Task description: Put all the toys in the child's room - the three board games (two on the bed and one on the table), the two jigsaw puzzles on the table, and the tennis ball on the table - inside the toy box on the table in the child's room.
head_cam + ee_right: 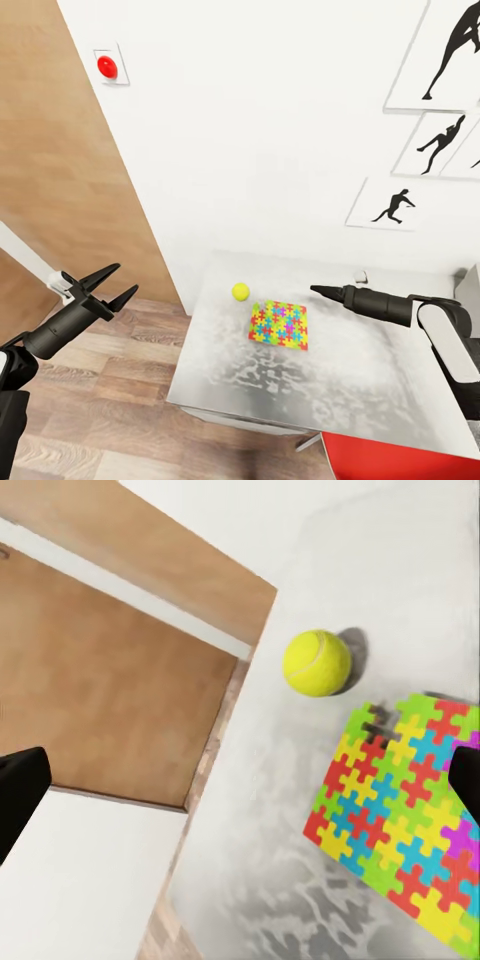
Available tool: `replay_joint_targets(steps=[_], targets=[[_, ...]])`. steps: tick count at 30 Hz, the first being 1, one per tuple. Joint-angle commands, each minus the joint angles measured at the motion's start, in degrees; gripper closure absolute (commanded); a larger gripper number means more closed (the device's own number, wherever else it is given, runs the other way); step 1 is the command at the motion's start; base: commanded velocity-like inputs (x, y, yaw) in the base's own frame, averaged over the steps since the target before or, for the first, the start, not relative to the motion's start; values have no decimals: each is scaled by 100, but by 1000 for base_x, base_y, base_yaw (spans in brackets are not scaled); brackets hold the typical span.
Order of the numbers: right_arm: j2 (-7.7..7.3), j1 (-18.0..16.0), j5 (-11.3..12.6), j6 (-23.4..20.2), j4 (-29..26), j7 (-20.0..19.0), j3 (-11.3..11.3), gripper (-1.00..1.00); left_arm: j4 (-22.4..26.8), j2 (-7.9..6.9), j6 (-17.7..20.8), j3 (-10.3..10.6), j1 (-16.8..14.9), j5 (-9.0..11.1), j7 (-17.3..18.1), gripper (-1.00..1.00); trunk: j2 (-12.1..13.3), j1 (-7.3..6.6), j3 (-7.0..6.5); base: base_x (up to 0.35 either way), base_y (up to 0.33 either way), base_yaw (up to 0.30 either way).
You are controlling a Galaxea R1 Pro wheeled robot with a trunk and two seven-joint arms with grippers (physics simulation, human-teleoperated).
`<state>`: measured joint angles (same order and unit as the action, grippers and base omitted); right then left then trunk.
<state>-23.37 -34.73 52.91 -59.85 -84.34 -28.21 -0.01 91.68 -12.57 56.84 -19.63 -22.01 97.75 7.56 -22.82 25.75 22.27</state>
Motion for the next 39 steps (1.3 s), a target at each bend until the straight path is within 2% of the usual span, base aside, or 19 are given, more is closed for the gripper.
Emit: replay_joint_targets(steps=[1, 10, 30, 39], targets=[[-2, -5, -37, -15, 1, -43, 0, -100, -2, 0, 20, -5, -5, -54, 53, -100, -10, 3, 9, 32, 14, 4], [55, -14, -34, -15, 9, 234, -6, -100, -1, 0, 20, -11, -5, -54, 53, -100, -10, 3, 9, 15, 7, -51], [69, -3, -47, -15, -11, 294, -17, -100, -1, 0, 20, -13, -5, -54, 53, -100, -10, 3, 9, 2, 1, -189], [70, 27, -68, 426, -4, 294, -1, -100, -1, 0, 20, -7, -5, -54, 56, -100, -10, 3, 9, 0, 0, -33]])
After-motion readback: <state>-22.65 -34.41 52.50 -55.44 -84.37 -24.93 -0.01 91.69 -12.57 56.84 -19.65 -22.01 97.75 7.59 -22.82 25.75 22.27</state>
